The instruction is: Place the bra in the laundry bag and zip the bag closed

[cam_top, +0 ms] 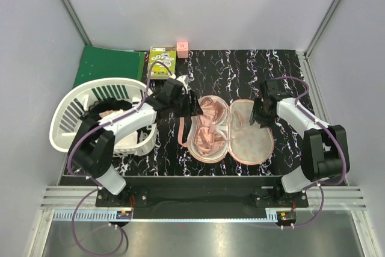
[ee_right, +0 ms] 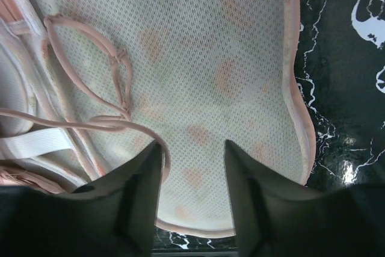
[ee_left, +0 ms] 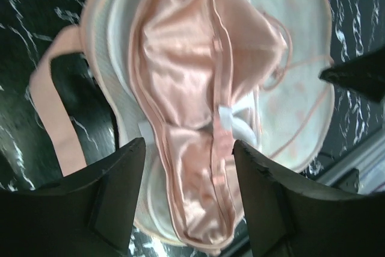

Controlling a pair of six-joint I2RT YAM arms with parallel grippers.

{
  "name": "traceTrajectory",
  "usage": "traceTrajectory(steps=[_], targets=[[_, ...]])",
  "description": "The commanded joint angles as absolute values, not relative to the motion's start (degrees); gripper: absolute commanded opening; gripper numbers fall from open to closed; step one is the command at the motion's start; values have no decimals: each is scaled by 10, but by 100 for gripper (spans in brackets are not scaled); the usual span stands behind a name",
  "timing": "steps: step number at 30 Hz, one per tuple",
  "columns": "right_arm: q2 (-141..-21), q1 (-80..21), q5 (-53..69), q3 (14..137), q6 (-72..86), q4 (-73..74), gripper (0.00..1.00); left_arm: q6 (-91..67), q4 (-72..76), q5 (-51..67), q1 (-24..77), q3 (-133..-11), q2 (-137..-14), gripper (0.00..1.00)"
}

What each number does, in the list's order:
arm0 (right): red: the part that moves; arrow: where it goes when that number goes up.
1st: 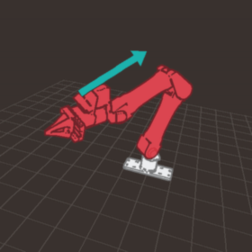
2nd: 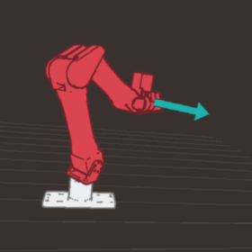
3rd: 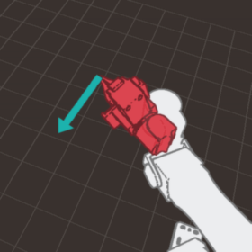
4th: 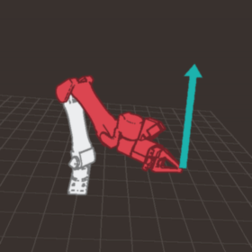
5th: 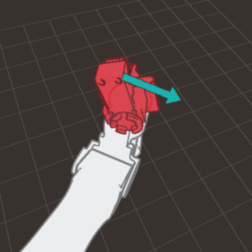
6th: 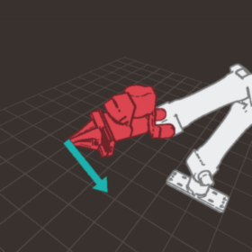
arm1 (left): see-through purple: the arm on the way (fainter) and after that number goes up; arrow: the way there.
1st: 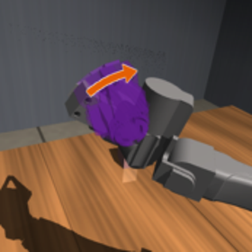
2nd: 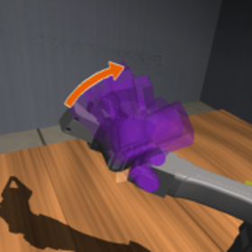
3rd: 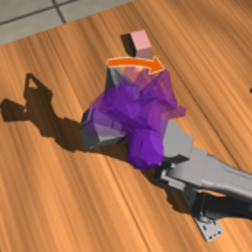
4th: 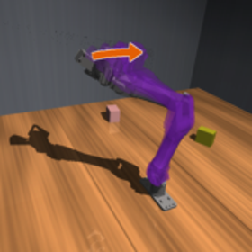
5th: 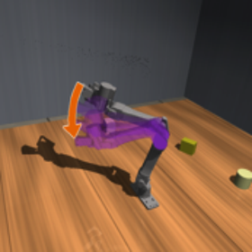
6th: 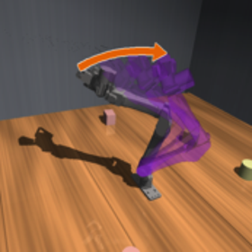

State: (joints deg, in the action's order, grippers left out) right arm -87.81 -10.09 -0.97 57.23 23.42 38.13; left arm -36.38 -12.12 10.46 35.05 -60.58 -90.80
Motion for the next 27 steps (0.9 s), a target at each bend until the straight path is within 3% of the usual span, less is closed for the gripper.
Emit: traceTrajectory(steps=[1, 6, 14, 21, 23, 24, 27], targets=[[-839, -99, -33, 592, 222, 407, 62, -324, -124, 104, 329, -657, -941, 66], [-767, -119, 18, 567, 243, 421, 74, -295, -132, 128, 307, -697, -995, 69], [-815, -133, -88, 627, 206, 470, 93, -276, -135, 156, 304, -742, -1056, 62], [-830, -218, -3, 677, 228, 418, 86, -275, -136, 153, 304, -751, -1075, 59], [-869, -252, 37, 693, 236, 386, 78, -282, -133, 156, 304, -751, -1084, 57], [-885, -263, 46, 710, 235, 376, 68, -284, -132, 156, 304, -751, -1086, 55], [-948, -301, 26, 756, 231, 364, 58, -293, -127, 158, 304, -744, -1092, 50]])
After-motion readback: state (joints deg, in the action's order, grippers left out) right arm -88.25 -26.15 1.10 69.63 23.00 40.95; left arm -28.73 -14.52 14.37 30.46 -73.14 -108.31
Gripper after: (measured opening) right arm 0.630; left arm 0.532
